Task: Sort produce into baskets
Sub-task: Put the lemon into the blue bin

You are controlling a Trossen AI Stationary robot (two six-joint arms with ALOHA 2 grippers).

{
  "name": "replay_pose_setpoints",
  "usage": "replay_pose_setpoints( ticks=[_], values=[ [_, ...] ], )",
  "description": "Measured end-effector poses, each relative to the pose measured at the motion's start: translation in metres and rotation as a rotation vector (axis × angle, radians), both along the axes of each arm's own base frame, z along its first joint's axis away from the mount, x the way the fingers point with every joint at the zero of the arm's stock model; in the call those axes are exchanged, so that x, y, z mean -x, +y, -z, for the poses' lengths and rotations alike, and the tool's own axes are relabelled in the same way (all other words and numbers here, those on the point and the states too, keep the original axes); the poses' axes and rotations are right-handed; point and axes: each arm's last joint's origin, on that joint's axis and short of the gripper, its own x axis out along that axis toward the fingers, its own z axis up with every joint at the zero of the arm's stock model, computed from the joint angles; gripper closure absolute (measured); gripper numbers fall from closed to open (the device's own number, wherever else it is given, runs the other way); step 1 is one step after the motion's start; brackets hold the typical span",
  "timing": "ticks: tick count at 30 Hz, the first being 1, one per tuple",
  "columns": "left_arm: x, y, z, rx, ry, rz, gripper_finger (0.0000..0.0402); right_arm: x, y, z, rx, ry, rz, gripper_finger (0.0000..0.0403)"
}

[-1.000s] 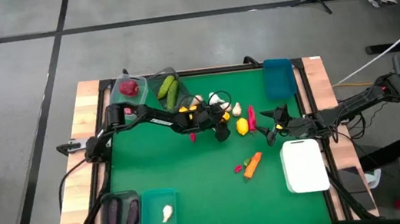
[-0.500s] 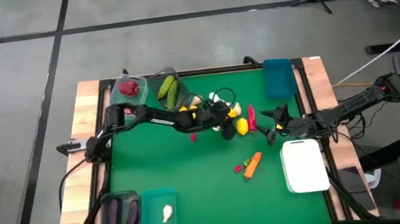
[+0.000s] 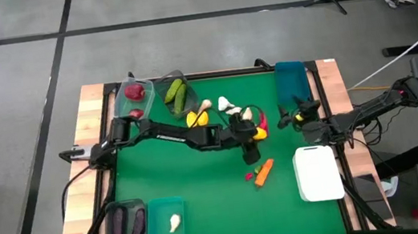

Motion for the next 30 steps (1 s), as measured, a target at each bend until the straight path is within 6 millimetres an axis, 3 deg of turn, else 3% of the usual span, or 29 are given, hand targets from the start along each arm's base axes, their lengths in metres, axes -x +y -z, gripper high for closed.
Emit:
replay_pose_setpoints(
  ticks=[4,7,14,19,24,30],
  values=[
    [-0.005,-0.003,-0.015,-0.042,-0.029,0.032,0.0205,-0.006,-0.005,-0.027,0.035,-0.002,0.068,0.0066],
    [-0.008,0.008,-0.022,-0.073,-0.040,0.025,0.0205,-0.010,-0.011,-0.055,0.059,0.026,0.077,0.0066],
    [-0.007,0.072,-0.031,0.008,-0.086,-0.052,0.0204,-0.001,-0.018,-0.133,0.110,0.072,0.111,0.0066],
    [-0.002,0.125,-0.042,0.115,-0.176,-0.120,0.0204,0.017,-0.020,-0.175,0.116,0.089,0.106,0.0066],
    [0.003,0.157,-0.052,0.181,-0.300,-0.129,0.0204,0.026,-0.020,-0.186,0.116,0.119,0.021,0.0066],
    [-0.003,0.150,-0.073,0.208,-0.502,0.071,0.0204,0.023,-0.016,-0.173,0.041,0.140,-0.243,0.0066]
  ],
)
